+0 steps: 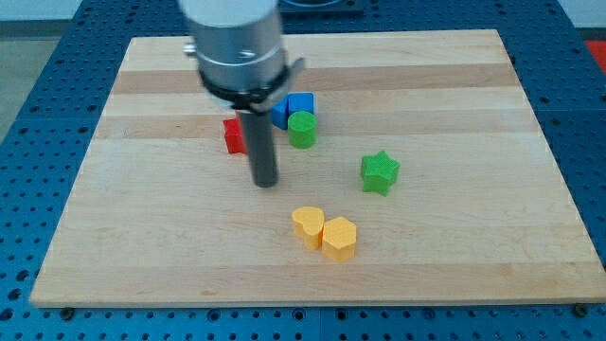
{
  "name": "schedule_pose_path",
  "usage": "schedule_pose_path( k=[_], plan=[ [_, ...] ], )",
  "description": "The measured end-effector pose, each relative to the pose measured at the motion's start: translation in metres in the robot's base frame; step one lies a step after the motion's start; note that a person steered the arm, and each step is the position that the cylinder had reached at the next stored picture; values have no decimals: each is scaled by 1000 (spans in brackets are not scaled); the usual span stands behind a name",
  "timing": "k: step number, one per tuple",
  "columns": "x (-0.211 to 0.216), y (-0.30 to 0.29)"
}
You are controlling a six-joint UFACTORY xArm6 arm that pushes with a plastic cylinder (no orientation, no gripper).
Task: Slide the green star closer to the green circle
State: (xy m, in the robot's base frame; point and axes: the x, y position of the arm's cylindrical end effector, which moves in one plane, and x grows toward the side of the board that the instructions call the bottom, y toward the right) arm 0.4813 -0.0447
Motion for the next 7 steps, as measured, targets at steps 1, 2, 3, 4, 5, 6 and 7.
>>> schedule_pose_path(
  k=[1,2,3,4,5,6,7],
  plan=[
    [20,37],
    [33,82],
    [36,133],
    [36,161],
    [36,153],
    [29,143],
    [16,143]
  ],
)
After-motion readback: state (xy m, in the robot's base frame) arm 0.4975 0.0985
